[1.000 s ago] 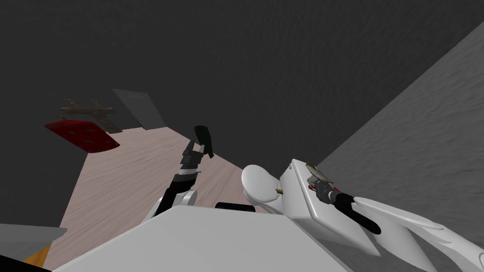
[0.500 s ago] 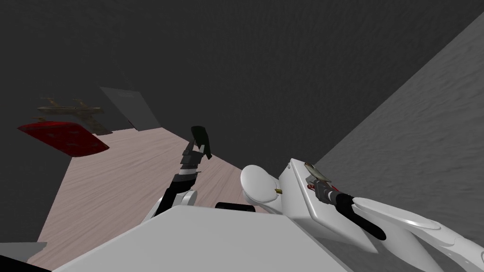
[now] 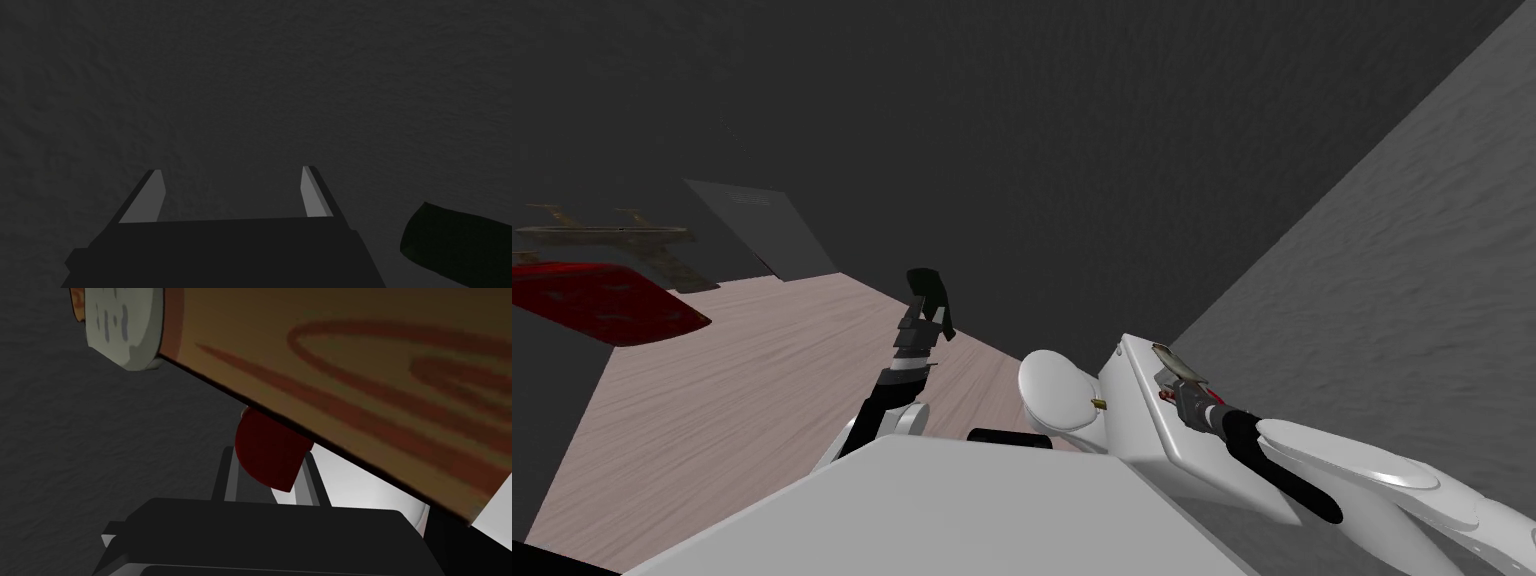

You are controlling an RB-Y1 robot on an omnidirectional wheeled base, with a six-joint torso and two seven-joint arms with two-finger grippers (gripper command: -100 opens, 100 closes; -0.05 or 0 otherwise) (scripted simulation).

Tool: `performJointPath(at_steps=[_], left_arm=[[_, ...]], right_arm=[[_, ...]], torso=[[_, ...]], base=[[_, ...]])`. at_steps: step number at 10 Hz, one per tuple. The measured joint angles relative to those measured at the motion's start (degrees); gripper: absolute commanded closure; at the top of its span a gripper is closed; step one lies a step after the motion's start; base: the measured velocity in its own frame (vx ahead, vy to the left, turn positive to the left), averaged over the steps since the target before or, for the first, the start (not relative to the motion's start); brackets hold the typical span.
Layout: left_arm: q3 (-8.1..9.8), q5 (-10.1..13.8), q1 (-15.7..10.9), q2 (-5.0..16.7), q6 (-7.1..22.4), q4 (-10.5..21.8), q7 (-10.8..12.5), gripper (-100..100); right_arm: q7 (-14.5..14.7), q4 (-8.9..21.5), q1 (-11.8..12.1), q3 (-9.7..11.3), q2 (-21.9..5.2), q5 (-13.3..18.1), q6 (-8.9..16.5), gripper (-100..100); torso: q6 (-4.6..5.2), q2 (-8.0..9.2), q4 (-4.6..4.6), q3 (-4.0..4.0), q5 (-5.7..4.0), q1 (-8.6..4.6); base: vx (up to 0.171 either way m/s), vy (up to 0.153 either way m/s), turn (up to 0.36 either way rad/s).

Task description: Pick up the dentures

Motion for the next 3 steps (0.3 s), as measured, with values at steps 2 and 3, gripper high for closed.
performJointPath(at_steps=[2, 3], left_arm=[[0.00, 0.0, 0.0, 0.0, 0.0, 0.0, 0.0, 0], [0.00, 0.0, 0.0, 0.0, 0.0, 0.0, 0.0, 0]], right_arm=[[-2.6, -0.3, 0.2, 0.2, -0.4, 2.2, -0.1, 100], [-2.8, -0.3, 0.2, 0.1, -0.4, 2.2, -0.1, 0]], torso=[[-0.02, 0.08, 0.02, 0.04, -0.01, -0.02], [-0.01, 0.12, 0.03, 0.07, -0.02, -0.04]], base=[[0.005, 0.003, -0.001], [0.000, 0.000, 0.000]])
